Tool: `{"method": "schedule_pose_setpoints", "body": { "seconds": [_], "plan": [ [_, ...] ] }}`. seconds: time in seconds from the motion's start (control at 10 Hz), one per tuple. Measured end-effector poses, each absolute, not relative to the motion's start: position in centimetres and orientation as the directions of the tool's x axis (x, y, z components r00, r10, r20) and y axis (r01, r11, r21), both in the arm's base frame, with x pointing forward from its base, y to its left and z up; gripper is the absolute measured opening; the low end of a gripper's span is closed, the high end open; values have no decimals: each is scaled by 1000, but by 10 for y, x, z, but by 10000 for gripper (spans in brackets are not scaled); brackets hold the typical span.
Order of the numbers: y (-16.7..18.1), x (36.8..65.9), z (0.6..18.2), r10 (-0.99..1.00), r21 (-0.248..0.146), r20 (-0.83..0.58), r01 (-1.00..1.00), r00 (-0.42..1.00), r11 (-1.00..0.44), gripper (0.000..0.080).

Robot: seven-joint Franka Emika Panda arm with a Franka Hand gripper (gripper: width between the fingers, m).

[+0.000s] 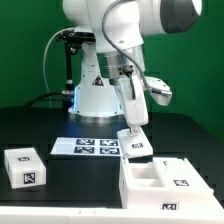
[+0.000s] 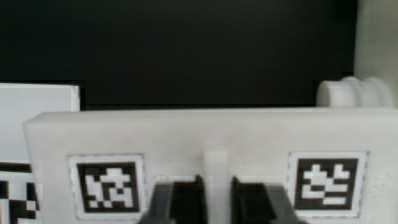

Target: Assemble cabinet

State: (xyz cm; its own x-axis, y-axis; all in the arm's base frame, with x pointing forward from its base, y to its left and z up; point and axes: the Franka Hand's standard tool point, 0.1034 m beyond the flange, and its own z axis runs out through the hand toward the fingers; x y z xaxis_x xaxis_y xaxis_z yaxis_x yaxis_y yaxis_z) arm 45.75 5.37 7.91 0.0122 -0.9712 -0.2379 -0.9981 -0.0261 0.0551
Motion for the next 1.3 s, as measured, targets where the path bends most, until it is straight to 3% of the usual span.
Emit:
{"method": "schedule_pose_setpoints", "body": {
  "seconds": [0.4,1.3],
  "plan": [
    [53,468,78,-977,80,-183,-989,112,-128,59],
    [43,463,74,-980,84,-179,-991,86,-102,59]
  ]
}}
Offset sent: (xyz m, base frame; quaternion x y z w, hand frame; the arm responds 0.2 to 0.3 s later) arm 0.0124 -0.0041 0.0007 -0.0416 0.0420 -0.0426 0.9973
